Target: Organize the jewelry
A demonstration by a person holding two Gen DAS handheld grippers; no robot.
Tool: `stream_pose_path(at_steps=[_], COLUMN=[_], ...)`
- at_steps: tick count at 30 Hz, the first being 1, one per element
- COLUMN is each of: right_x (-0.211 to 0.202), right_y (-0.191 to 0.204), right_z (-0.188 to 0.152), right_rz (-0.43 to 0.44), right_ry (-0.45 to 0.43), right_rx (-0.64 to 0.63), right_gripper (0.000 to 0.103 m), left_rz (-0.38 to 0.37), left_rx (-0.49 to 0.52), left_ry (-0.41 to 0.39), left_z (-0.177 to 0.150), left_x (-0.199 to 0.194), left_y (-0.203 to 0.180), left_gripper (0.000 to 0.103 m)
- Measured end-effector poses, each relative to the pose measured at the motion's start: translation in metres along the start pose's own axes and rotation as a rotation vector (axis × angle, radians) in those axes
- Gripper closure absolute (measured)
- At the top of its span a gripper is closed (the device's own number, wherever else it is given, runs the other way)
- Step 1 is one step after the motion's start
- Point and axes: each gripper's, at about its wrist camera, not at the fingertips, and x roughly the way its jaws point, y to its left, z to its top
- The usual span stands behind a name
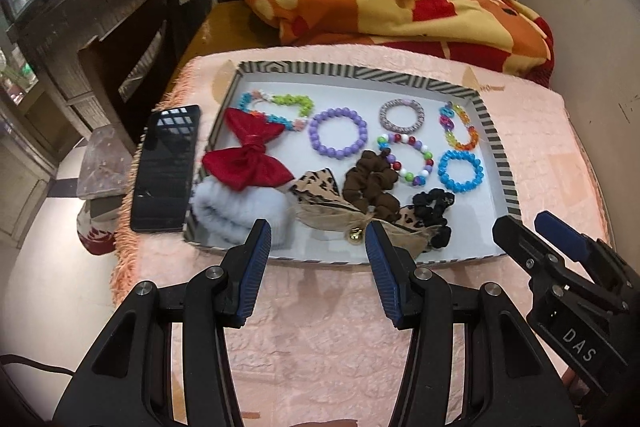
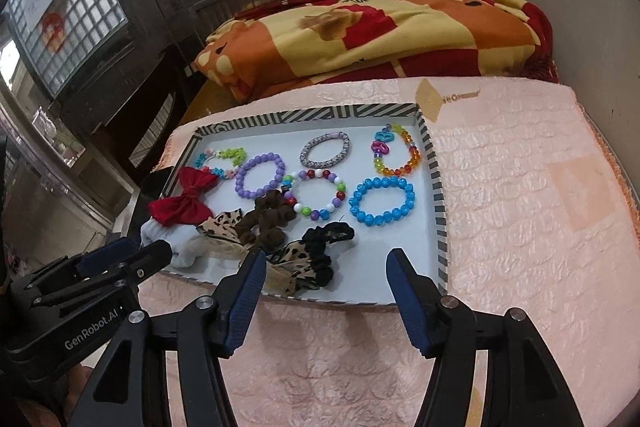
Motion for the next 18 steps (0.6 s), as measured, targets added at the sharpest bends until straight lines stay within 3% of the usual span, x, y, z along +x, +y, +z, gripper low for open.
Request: stream_pose_path(at_steps=[18], right_x=[-0.007], right_y=[0.016], right_z=[-0.003], right_rz=[-0.005], right_ry=[-0.001], right_rx=[-0.033], right_gripper=[0.038], left_rz=[0.047], left_rx=[-0.024], left_ry=[-0.043], left_z=[-0.006], left_x=[-0.017], left_y=[0.015], left_gripper=[0.054])
